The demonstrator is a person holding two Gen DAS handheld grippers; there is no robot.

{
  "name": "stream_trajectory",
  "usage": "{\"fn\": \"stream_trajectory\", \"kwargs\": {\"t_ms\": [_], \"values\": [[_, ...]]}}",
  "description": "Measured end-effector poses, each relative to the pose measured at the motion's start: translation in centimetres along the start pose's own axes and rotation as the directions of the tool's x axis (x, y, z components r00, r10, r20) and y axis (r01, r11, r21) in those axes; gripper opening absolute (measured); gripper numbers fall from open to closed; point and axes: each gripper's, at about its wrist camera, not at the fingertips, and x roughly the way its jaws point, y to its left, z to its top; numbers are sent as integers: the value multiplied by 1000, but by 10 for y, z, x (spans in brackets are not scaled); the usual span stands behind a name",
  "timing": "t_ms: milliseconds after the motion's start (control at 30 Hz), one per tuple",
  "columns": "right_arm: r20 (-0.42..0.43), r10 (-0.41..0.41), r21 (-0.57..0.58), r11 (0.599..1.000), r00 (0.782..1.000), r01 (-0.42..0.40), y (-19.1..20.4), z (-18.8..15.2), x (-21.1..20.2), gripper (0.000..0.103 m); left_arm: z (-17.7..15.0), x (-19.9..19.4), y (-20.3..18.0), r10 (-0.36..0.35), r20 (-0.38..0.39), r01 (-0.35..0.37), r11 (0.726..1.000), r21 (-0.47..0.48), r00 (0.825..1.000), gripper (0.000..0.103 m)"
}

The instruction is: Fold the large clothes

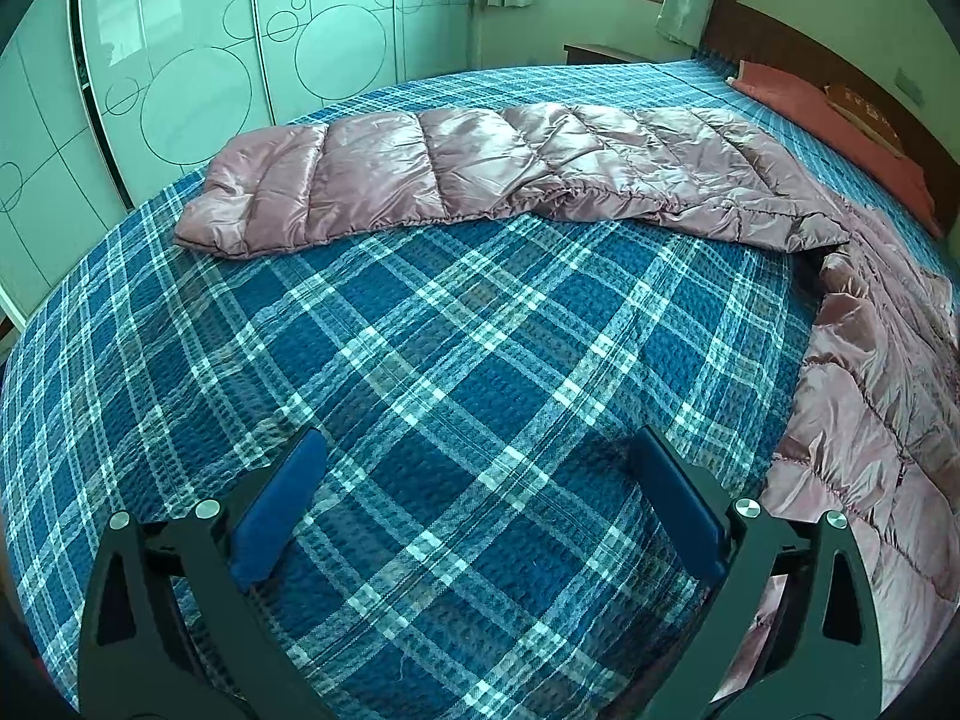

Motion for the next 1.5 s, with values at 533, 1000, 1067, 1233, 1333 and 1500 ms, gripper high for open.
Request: {"fn": "stream_trajectory", "kwargs": {"t_ms": [533, 1000, 1067, 1233, 1333, 1500], "values": [[-203, 38, -211, 974, 978, -81, 65, -47, 41, 65, 0, 1, -1, -2, 1, 2, 1000, -1, 1000, 101], [-7, -440, -105, 894, 898, 437, -110, 9, -48, 54, -1, 1, 0, 1, 3, -1, 1000, 1, 1000, 101], [-48, -475, -100, 877, 879, 469, -128, 3, -38, 54, -1, 2, 0, 2, 3, -2, 1000, 1, 1000, 101], [-69, -474, -134, 876, 878, 462, -132, 5, -29, 54, -2, 2, -1, 1, 4, -1, 1000, 0, 1000, 101], [-32, -469, -91, 881, 883, 465, -132, 26, -29, 54, -2, 2, -1, 2, 4, -2, 1000, 1, 1000, 101], [-46, -498, -79, 866, 866, 494, -146, 41, -9, 55, -2, 4, -2, 5, 4, -5, 1000, 3, 1000, 101]]}}
